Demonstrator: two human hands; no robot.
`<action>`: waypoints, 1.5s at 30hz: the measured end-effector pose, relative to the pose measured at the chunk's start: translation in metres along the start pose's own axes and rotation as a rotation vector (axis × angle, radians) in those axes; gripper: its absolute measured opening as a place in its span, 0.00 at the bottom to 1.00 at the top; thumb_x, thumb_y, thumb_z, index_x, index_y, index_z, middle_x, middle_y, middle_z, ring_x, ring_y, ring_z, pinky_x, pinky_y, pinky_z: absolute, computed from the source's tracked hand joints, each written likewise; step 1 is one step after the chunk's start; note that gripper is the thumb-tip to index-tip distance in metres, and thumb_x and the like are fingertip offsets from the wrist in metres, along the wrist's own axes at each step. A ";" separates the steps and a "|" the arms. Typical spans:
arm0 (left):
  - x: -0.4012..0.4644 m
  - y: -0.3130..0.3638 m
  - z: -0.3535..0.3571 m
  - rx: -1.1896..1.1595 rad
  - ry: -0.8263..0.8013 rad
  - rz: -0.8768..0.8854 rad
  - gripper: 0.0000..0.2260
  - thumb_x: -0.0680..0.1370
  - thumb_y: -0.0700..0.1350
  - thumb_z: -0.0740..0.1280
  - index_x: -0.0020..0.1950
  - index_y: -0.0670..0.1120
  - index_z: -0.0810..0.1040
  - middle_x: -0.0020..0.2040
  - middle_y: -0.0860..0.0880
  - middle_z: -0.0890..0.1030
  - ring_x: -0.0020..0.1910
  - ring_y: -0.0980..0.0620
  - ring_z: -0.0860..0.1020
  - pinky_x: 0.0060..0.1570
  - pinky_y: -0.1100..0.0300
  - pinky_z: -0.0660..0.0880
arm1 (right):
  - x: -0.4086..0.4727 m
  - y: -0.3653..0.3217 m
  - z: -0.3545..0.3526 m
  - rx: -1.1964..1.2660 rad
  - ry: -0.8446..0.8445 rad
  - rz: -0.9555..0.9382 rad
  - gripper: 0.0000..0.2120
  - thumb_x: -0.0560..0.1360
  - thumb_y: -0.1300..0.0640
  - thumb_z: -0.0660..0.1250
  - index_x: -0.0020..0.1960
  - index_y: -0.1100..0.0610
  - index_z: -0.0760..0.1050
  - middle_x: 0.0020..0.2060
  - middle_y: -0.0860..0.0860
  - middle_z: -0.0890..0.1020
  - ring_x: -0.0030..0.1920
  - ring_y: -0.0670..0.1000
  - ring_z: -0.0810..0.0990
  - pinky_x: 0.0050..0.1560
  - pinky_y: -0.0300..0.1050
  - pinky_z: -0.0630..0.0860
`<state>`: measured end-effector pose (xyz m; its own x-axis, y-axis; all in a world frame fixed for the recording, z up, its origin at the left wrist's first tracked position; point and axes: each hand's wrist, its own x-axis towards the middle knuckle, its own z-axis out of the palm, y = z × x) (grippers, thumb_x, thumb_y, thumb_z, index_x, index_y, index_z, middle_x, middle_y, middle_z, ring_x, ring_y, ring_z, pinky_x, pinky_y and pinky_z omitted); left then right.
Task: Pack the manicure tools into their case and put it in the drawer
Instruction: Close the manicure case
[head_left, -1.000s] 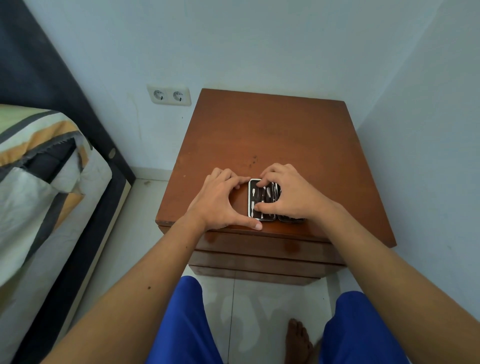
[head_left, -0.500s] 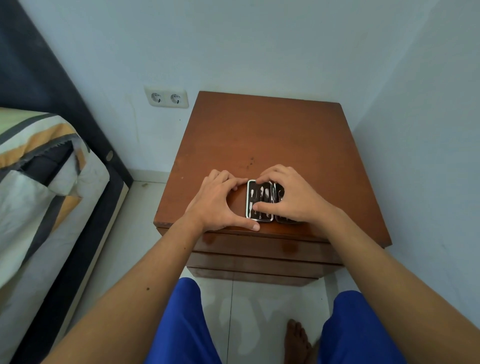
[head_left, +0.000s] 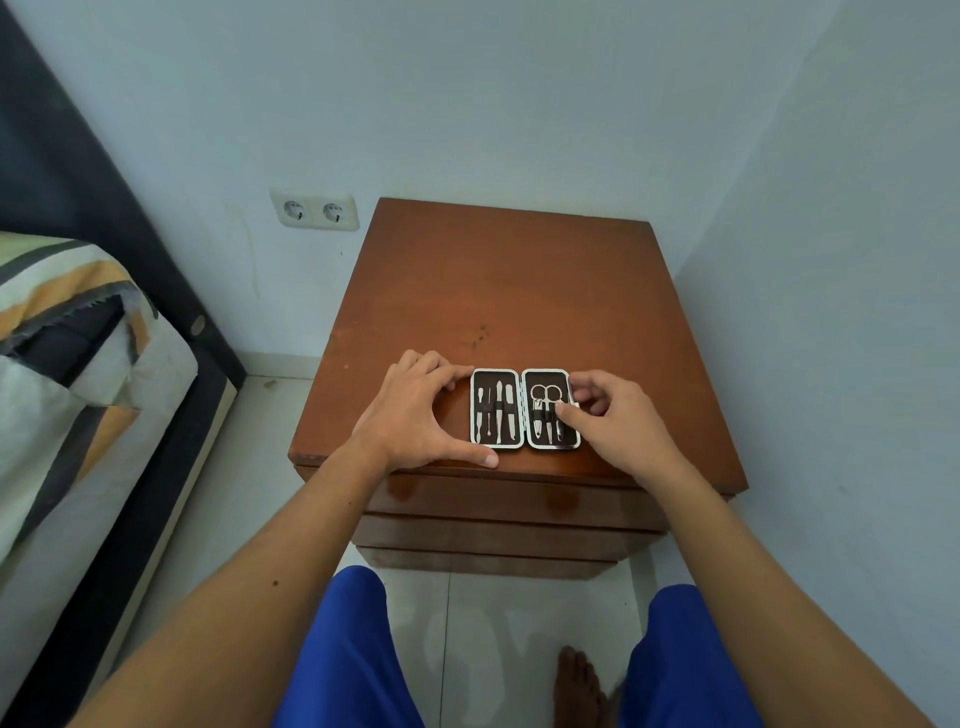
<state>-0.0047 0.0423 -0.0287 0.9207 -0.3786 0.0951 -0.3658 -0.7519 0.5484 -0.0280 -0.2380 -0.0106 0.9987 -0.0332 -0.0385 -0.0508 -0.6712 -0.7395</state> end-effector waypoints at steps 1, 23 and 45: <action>0.000 0.000 0.000 -0.001 0.003 -0.004 0.57 0.53 0.84 0.71 0.76 0.56 0.74 0.55 0.61 0.71 0.58 0.56 0.67 0.66 0.55 0.69 | 0.002 0.000 -0.001 0.032 -0.025 0.020 0.16 0.76 0.57 0.76 0.62 0.47 0.81 0.47 0.43 0.83 0.42 0.45 0.76 0.49 0.42 0.75; -0.002 -0.002 0.004 -0.067 0.125 0.036 0.35 0.62 0.78 0.74 0.58 0.56 0.83 0.47 0.62 0.74 0.52 0.57 0.70 0.56 0.58 0.71 | 0.060 -0.065 -0.035 0.030 -0.418 -0.258 0.14 0.76 0.60 0.76 0.61 0.51 0.85 0.52 0.46 0.87 0.51 0.45 0.86 0.56 0.41 0.82; -0.006 -0.004 0.008 -0.032 0.111 0.085 0.30 0.74 0.72 0.70 0.69 0.56 0.81 0.62 0.61 0.79 0.60 0.58 0.71 0.63 0.55 0.68 | 0.012 0.006 -0.001 -0.076 -0.282 -0.320 0.31 0.70 0.41 0.80 0.70 0.45 0.78 0.62 0.38 0.76 0.64 0.42 0.74 0.63 0.38 0.75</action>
<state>-0.0100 0.0430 -0.0380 0.8965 -0.3768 0.2331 -0.4405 -0.7012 0.5606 -0.0164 -0.2429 -0.0147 0.9242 0.3819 -0.0054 0.2719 -0.6680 -0.6927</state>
